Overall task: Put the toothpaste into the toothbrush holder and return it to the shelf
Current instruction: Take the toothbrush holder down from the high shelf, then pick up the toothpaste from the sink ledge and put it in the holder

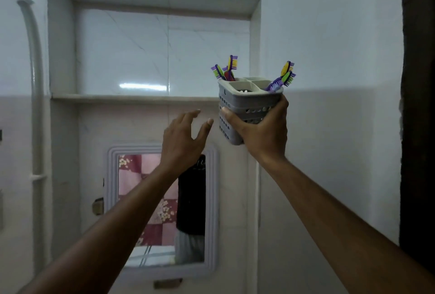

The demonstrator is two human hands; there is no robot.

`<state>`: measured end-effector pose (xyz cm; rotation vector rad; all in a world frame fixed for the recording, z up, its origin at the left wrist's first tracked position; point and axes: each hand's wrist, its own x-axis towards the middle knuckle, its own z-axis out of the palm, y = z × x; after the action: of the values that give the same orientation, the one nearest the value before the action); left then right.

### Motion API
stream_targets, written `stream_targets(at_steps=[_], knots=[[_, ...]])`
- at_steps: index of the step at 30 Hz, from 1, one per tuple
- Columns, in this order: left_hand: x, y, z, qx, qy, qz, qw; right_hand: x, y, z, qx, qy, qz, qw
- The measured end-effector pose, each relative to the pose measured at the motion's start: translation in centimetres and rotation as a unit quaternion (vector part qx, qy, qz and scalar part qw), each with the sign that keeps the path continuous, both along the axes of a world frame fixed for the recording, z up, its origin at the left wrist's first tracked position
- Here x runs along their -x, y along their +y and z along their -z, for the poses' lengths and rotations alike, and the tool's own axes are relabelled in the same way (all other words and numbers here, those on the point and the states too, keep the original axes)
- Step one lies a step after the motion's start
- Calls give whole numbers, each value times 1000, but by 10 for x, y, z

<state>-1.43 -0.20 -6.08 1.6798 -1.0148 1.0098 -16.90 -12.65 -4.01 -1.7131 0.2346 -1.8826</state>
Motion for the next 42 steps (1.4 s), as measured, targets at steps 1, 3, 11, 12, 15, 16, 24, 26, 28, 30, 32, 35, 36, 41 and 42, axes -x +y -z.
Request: stream_targets(at_steps=[1,3,11,12,15,16,24,26,28,30,32,35,36,41,42], knots=[[7,5,10,-7,20,9,1000,4,2,13,-8,15,-12,1000],[20,15,31,-20,59,27,998,11,4,41,-27,44,-26,998],[57,72,187,-87,146,39,985,31,31,195,-111,180,-94,973],[55,73,193,-85,155,39,983,31,31,201,-127,180,-98,971],[62,87,228,-97,204,37,973,33,39,227,-153,196,-134,959],[64,96,249,-103,222,31,969,34,44,244,-161,213,-143,953],[44,135,383,-137,329,27,934,25,63,359,-237,298,-156,911],[31,143,411,-146,351,17,925,22,62,381,-250,317,-155,902],[16,153,439,-171,378,7,910,16,64,406,-272,335,-147,890],[3,166,468,-215,397,-24,892,14,66,429,-291,355,-141,877],[-23,181,502,-267,422,-35,866,4,69,458,-310,378,-132,863],[-56,198,546,-366,430,-42,824,-4,76,494,-330,393,-119,850],[-64,202,559,-407,417,-41,812,-6,79,505,-338,398,-114,845],[-100,204,607,-585,300,-45,752,-18,95,546,-374,416,-99,823],[-104,202,613,-608,272,-51,744,-19,96,553,-374,422,-95,820]])
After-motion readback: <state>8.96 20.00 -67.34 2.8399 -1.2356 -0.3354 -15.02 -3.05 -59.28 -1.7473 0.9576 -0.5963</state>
